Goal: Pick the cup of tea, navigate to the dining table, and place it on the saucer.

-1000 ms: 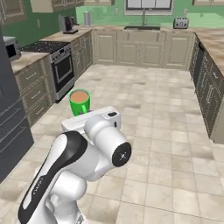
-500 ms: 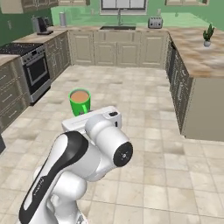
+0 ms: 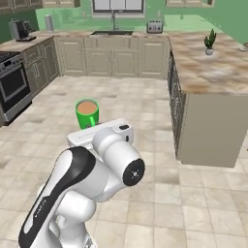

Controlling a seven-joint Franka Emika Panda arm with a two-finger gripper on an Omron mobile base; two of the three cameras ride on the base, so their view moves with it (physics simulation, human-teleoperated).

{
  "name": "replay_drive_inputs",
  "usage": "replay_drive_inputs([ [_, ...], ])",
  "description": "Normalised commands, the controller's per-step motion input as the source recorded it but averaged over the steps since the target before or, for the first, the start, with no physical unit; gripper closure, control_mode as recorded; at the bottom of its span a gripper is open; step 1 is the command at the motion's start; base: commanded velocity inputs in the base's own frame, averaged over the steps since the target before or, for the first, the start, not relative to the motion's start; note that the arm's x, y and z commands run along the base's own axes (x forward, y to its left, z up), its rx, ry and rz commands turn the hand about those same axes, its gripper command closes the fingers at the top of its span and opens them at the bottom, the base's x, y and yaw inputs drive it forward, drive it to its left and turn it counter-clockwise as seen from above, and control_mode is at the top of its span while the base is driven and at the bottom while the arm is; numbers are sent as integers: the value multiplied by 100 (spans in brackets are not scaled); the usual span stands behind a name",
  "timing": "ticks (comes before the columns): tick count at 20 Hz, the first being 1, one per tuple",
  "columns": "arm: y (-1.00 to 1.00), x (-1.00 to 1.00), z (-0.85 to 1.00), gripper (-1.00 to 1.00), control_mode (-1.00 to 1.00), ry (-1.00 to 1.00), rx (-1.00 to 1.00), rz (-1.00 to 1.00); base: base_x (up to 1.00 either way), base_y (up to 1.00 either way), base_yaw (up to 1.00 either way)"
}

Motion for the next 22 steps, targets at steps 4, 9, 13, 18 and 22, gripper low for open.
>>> replay_drive_inputs([
  [4, 0, 0, 0, 100, 100, 0, 0, 0, 75, -98, 0],
  [9, 0, 0, 0, 100, 100, 0, 0, 0, 66, -100, 0],
  [13, 0, 0, 0, 100, 100, 0, 0, 0, 57, -100, 1],
  [18, 0, 0, 0, 100, 100, 0, 0, 0, 57, -100, 3],
  [22, 0, 0, 0, 100, 100, 0, 0, 0, 56, -100, 2],
])
